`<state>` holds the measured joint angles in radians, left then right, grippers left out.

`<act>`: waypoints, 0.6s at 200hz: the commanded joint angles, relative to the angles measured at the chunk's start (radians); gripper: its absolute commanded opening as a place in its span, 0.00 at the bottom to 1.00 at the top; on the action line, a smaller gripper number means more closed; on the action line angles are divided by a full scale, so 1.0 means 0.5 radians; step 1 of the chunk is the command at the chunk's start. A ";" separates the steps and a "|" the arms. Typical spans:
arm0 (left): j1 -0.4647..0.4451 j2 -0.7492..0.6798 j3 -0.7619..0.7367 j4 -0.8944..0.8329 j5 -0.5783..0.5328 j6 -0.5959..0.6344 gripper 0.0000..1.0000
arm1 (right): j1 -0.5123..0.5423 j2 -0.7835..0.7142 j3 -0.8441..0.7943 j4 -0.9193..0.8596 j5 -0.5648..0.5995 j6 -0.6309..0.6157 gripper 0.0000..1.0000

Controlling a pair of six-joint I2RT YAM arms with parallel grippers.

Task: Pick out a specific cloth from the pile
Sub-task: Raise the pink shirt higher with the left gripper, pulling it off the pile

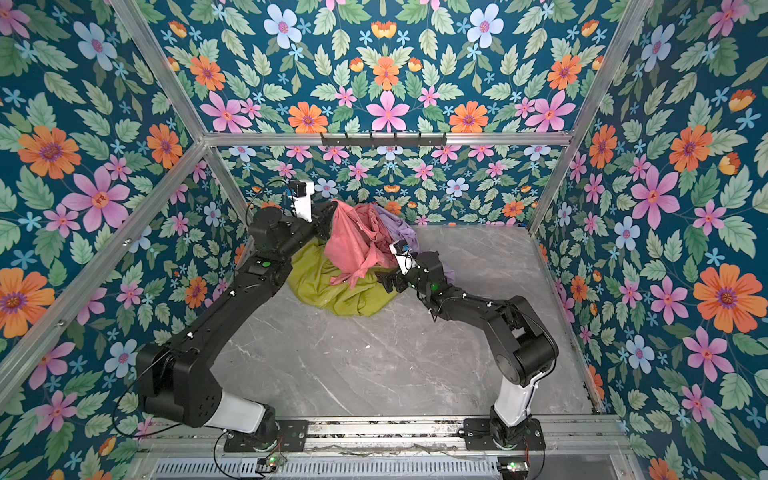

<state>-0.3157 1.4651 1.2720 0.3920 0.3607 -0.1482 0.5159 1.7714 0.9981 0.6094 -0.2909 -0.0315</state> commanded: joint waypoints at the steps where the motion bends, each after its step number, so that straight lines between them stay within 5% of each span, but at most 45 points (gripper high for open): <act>1: 0.002 -0.022 0.001 0.268 -0.063 -0.032 0.00 | 0.005 -0.021 -0.005 0.054 0.026 -0.038 0.99; 120: 0.005 -0.070 0.094 0.432 0.006 -0.218 0.00 | 0.003 -0.028 -0.030 0.102 0.036 -0.067 0.99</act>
<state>-0.3157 1.4330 1.3022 0.5228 0.3695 -0.2298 0.5171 1.7603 0.9825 0.6239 -0.2794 -0.0589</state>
